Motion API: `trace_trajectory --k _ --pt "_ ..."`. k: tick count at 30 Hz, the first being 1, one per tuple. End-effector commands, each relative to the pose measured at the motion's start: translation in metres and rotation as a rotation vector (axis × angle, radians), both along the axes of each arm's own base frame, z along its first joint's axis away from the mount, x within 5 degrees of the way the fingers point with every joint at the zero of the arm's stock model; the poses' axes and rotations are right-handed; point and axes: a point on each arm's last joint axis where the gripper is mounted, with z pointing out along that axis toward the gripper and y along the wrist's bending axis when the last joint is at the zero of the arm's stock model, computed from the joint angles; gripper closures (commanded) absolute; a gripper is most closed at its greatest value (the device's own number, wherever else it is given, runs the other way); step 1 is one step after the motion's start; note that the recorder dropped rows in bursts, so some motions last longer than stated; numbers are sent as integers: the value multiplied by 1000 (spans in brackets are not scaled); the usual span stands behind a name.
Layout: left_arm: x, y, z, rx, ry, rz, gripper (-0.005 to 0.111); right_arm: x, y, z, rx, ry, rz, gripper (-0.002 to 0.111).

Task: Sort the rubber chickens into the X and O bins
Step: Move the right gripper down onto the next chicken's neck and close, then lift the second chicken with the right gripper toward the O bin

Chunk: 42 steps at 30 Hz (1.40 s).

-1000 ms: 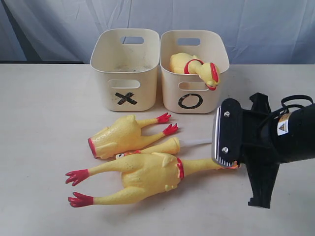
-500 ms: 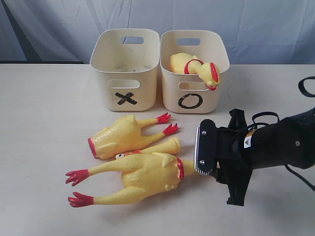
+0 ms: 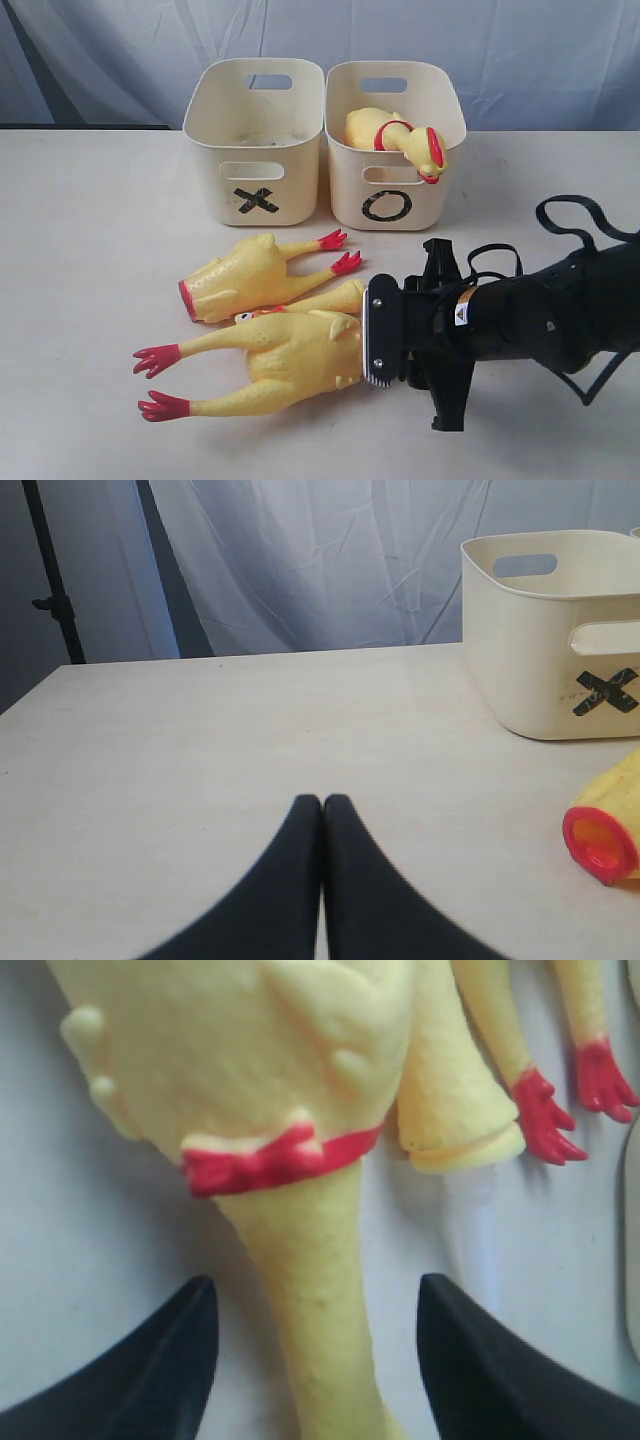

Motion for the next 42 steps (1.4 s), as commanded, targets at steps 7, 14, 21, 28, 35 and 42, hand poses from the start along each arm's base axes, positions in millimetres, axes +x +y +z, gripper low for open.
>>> trace_trajectory --k 7,14,21,28,35,42 --pt "0 0 1 -11 -16 2 107 4 2 -10 -3 -23 7 53" --pt "0 0 1 -11 -16 2 107 5 3 -18 -11 -17 5 53" --pt "0 0 1 -11 -16 2 107 8 4 -17 9 -43 -9 72" --pt "0 0 1 -11 -16 2 107 7 3 -18 1 -29 -7 109" --pt "0 0 1 -11 -16 2 107 5 3 -14 -1 -19 -5 109" --pt "0 0 1 -11 -16 2 107 -8 -4 18 31 44 -39 109"
